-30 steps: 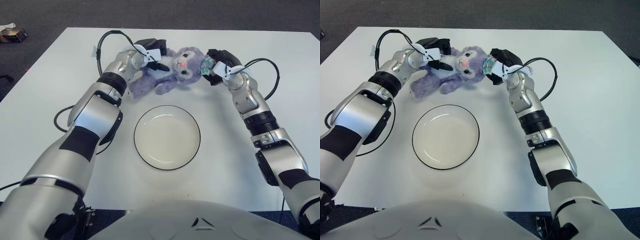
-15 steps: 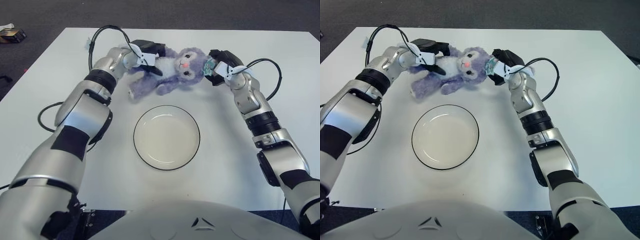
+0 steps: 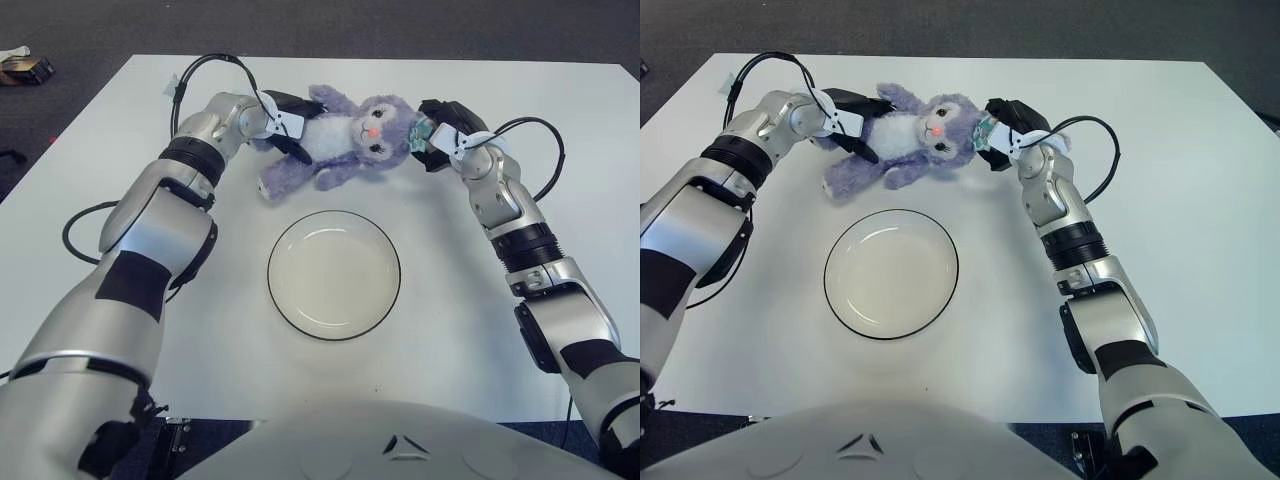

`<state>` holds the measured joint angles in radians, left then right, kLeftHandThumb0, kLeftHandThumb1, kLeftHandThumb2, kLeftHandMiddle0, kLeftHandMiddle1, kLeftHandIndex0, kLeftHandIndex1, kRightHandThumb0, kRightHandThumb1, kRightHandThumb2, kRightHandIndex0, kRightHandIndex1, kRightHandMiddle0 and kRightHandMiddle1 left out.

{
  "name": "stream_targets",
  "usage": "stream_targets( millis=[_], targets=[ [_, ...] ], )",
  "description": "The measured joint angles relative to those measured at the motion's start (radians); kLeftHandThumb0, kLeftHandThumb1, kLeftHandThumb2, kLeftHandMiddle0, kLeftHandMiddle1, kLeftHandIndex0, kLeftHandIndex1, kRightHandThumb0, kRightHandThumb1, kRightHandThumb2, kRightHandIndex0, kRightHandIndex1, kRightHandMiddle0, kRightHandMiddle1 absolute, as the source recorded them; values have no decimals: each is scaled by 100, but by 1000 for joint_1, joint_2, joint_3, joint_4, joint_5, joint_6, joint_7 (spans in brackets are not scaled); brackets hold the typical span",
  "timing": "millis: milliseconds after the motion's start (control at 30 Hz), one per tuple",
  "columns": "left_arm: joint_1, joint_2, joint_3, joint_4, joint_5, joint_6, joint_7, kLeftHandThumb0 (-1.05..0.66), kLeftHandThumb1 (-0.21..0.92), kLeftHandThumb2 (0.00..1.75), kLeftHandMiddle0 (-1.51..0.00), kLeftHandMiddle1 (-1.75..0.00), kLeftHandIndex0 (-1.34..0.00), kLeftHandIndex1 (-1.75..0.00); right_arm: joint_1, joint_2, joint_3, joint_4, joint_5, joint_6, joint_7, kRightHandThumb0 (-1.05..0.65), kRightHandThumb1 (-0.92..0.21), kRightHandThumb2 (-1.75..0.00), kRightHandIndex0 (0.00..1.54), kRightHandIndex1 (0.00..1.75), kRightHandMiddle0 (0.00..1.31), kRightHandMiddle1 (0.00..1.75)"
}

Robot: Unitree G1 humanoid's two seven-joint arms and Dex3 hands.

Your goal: Put the doll into the plate.

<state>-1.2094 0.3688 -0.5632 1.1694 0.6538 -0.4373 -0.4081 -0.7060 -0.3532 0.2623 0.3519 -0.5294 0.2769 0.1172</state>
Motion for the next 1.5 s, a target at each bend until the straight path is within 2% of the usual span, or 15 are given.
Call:
stream_targets(
  millis=[667, 767, 867, 900, 967, 1033, 1100, 1133, 1200, 1267, 1500],
  targets=[
    [1, 2, 22, -52, -24, 24, -98, -78, 81, 0, -8, 0, -13, -3, 0, -11, -1, 0, 0, 11, 0, 47, -32, -130, 60, 175, 70, 175],
    [5, 2, 23, -68, -26, 38, -102, -76, 81, 0, -15, -2, -16, -4, 0, -12, -1, 0, 0, 13, 0, 47, -32, -131, 60, 175, 70, 175],
    [10, 0, 23, -84, -23, 67, -97, -64, 81, 0, -35, -7, -32, -10, 0, -13, -1, 0, 0, 14, 0, 47, -32, -131, 60, 175, 70, 175],
    [15, -1, 23, -94, -17, 86, -84, -60, 81, 0, -39, -13, -36, -16, 0, -13, -2, 0, 0, 15, 0, 47, -32, -131, 60, 175, 70, 175],
    [28, -6, 22, -113, -5, 122, -47, -49, 81, 0, -42, -44, -41, -42, 0, -14, -3, 0, 0, 16, 0, 47, -32, -131, 60, 175, 70, 175],
    [41, -10, 21, -126, 2, 150, -19, -46, 81, 0, -41, -58, -41, -54, 0, -14, -4, 0, 0, 16, -1, 47, -32, -131, 61, 175, 70, 175],
    [54, -14, 18, -138, 9, 169, 4, -38, 81, 0, -31, -115, -35, -92, 0, -15, -6, 0, 0, 17, -1, 47, -32, -131, 60, 175, 70, 175],
    [61, -17, 17, -143, 14, 177, 21, -36, 81, 0, -28, -132, -32, -104, 0, -15, -7, 0, 0, 19, -1, 47, -32, -131, 60, 175, 70, 175],
    [74, -22, 16, -150, 21, 187, 64, -34, 81, 0, -26, -147, -30, -113, 0, -15, -10, 0, 0, 19, -4, 47, -32, -131, 60, 175, 71, 175],
    [83, -26, 15, -150, 25, 190, 93, -33, 80, 0, -25, -154, -29, -118, 0, -15, -12, 0, 0, 19, -5, 47, -32, -131, 60, 175, 71, 175],
    [88, -40, 6, -123, 31, 191, 151, -31, 81, 0, -30, -163, -27, -120, 0, -15, -19, 0, 0, 20, -13, 47, -32, -131, 60, 175, 71, 175]
  ],
)
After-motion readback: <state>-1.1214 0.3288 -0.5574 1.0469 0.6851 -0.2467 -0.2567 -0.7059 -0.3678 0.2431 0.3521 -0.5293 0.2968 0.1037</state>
